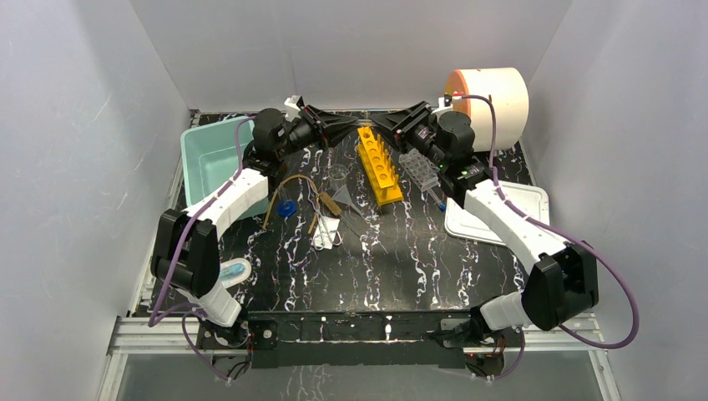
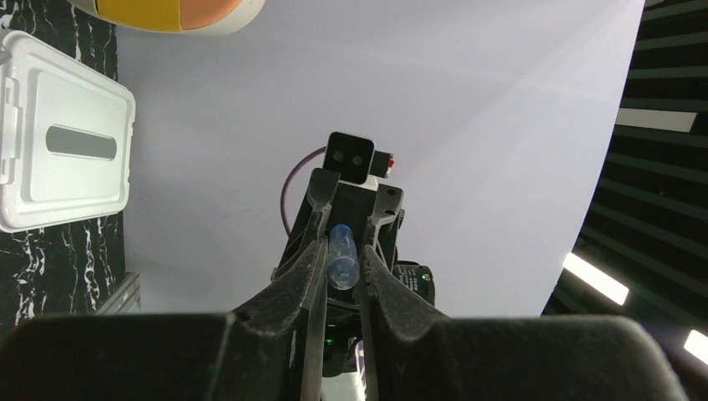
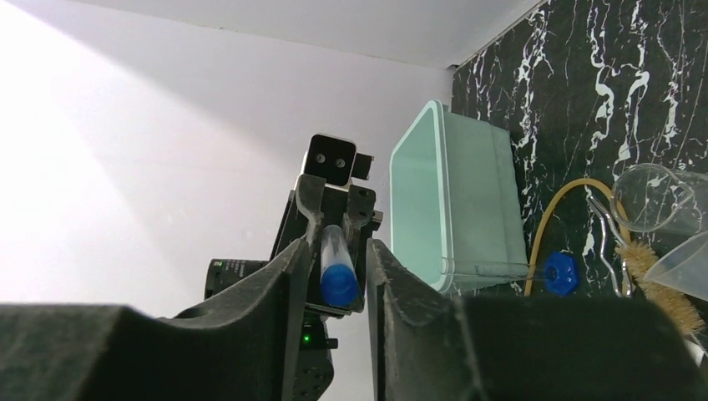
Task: Organize the chemistry lab equipment
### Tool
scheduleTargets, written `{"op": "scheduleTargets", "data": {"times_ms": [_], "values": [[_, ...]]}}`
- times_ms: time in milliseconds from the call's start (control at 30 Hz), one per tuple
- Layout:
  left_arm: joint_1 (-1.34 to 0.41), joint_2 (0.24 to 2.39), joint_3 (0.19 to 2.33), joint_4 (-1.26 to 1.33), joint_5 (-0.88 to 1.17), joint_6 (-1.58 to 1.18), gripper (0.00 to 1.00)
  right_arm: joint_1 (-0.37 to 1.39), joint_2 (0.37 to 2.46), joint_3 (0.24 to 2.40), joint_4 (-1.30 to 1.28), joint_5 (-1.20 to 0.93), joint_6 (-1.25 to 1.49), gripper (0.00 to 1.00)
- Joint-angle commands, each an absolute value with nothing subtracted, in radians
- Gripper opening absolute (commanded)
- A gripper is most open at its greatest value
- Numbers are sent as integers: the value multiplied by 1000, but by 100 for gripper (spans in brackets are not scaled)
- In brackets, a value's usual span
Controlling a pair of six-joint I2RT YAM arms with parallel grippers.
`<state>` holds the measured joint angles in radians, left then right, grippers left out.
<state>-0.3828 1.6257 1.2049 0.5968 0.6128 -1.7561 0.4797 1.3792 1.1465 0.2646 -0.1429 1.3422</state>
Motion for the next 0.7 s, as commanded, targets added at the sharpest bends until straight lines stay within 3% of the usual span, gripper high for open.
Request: {"op": "scheduleTargets", "data": {"times_ms": [0, 300, 333, 500, 600, 667], "values": [[-387, 1571, 1195, 677, 632, -1790, 0, 485, 1380, 1200, 325, -151, 1362, 36], [-386, 1581, 1189, 689, 644, -1804, 0, 486, 1382, 1220, 252, -124, 1321, 20], [-386, 1584, 1189, 693, 647, -1803, 5, 486, 1380, 1224, 243, -123, 1312, 19], [-377, 1590, 1206, 648, 672, -1761, 54, 481, 1371, 1260, 157, -91, 1185, 17], [-355, 1584, 1220, 552, 704, -1680, 72, 470, 1383, 1326, 41, -70, 1022, 18], [-333, 1575, 1217, 515, 726, -1630, 76, 468, 1383, 1351, -15, -41, 901, 18]]}}
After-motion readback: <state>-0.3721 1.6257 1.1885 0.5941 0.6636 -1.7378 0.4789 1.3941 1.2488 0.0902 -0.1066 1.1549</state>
